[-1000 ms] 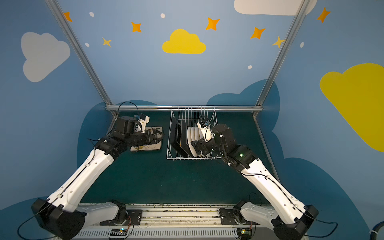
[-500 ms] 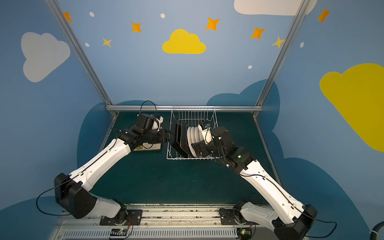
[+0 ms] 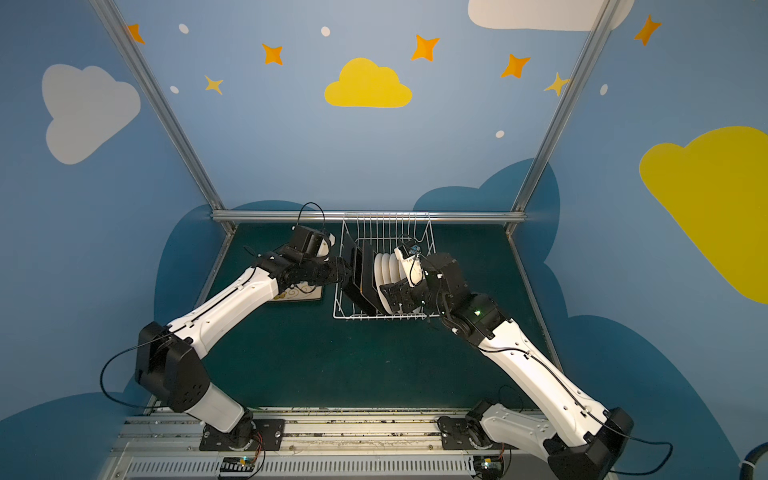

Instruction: Unload the plates from the dish rack

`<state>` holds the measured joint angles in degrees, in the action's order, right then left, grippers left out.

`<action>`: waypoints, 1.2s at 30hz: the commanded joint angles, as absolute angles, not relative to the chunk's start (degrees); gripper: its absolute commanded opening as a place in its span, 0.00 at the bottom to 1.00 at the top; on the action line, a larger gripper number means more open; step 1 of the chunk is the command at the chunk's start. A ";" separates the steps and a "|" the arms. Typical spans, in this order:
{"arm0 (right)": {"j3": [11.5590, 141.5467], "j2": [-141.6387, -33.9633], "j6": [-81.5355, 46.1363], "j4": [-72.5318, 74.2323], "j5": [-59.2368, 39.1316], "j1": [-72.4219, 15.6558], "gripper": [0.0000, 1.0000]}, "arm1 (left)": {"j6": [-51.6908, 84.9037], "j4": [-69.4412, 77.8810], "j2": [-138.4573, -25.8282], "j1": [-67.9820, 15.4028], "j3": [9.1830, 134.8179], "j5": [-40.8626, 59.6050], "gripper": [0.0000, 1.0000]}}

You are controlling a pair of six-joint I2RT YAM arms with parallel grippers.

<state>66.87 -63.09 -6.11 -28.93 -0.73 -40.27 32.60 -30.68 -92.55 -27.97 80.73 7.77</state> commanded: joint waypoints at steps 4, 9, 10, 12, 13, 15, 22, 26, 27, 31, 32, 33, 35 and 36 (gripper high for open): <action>67.15 -62.69 -5.53 -28.56 -1.16 -39.71 0.91 | 31.45 -30.24 -96.42 -28.65 84.56 8.48 0.58; 66.50 -61.79 -5.45 -28.66 -0.46 -39.42 0.91 | 31.17 -30.41 -99.82 -28.74 86.57 8.45 0.55; 66.36 -61.62 -5.35 -28.74 -0.44 -39.31 0.91 | 31.11 -30.62 -100.43 -28.76 87.00 8.37 0.53; 66.27 -61.44 -5.23 -28.81 -0.49 -39.11 0.91 | 30.80 -31.01 -101.52 -28.74 87.92 8.34 0.52; 66.21 -61.44 -5.12 -28.93 -0.52 -39.00 0.91 | 30.72 -31.13 -101.99 -28.73 88.42 8.39 0.52; 66.34 -61.39 -5.05 -29.00 -0.53 -38.87 0.91 | 30.59 -31.28 -102.72 -28.74 89.00 8.56 0.50; 66.44 -61.52 -5.19 -29.00 -0.88 -38.41 0.91 | 30.02 -32.63 -103.97 -29.05 90.82 7.89 0.44; 66.31 -61.52 -5.34 -29.09 -0.96 -38.32 0.91 | 29.46 -34.30 -103.89 -29.52 91.15 6.19 0.41; 66.26 -61.59 -5.34 -29.17 -1.01 -38.23 0.91 | 29.25 -34.77 -104.02 -29.71 91.24 5.71 0.41; 66.53 -61.80 -5.51 -29.43 -1.36 -38.14 0.91 | 28.90 -36.21 -104.18 -30.27 91.53 4.22 0.39; 66.55 -61.79 -5.60 -29.44 -1.30 -38.15 0.91 | 28.74 -36.47 -104.18 -30.40 91.62 3.98 0.38; 66.58 -61.72 -5.62 -29.44 -1.25 -38.14 0.91 | 28.74 -36.69 -104.17 -30.42 91.61 3.94 0.38; 66.53 -61.61 -5.66 -29.31 -1.10 -38.12 0.91 | 28.99 -36.90 -104.23 -30.53 91.53 4.13 0.38; 66.45 -61.51 -5.70 -29.26 -1.06 -38.04 0.91 | 29.01 -36.99 -104.18 -30.61 91.61 4.26 0.37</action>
